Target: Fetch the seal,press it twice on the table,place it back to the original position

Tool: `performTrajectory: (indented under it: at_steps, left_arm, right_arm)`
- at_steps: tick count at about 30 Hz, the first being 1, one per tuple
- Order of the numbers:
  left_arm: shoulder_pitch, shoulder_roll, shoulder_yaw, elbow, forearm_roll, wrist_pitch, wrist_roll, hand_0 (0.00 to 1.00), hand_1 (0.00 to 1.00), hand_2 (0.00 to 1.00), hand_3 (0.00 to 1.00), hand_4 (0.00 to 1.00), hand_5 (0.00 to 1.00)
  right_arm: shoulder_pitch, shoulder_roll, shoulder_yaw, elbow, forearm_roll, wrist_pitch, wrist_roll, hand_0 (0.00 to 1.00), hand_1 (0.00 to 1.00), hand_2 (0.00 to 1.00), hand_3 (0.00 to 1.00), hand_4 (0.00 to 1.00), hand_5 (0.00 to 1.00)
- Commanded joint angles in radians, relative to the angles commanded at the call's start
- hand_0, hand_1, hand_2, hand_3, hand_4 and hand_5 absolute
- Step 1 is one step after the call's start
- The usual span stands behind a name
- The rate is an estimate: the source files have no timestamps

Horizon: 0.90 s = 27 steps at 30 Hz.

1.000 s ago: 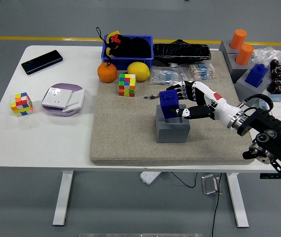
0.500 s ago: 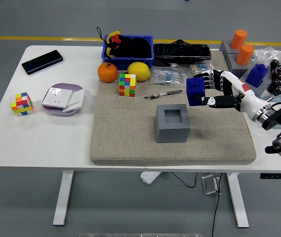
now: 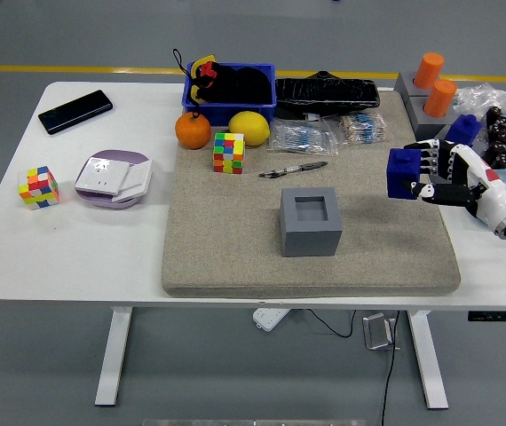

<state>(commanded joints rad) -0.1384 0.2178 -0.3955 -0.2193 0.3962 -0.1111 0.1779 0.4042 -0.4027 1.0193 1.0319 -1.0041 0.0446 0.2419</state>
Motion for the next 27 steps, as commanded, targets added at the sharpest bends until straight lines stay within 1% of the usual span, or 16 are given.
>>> performTrajectory:
  at_steps: [4,13,18,27]
  left_arm:
    - [0.003,0.000,0.003,0.001,-0.002,0.000,0.000,0.720,0.696,0.684,0.750,0.689,0.285]
    - [-0.002,-0.001,-0.006,0.000,0.005,0.000,-0.001,0.720,0.695,0.684,0.750,0.689,0.285]
    - [0.000,-0.002,-0.003,0.002,0.001,0.000,0.000,0.721,0.696,0.684,0.750,0.689,0.286]
    - [0.003,-0.002,-0.005,0.001,0.003,0.000,0.000,0.721,0.695,0.684,0.750,0.689,0.286]
  right_arm:
    - [-0.013,0.010,-0.015,-0.033,0.011,-0.006,0.008,0.658,0.530,0.527,0.567,0.724,0.002]
    - [-0.015,0.035,-0.058,-0.134,0.050,-0.010,0.019,0.657,0.529,0.527,0.567,0.724,0.002]
    - [-0.024,0.051,-0.053,-0.166,0.049,-0.011,0.022,0.657,0.528,0.526,0.567,0.723,0.002]
    - [-0.043,0.058,-0.044,-0.205,0.043,-0.012,0.023,0.656,0.526,0.526,0.566,0.721,0.002]
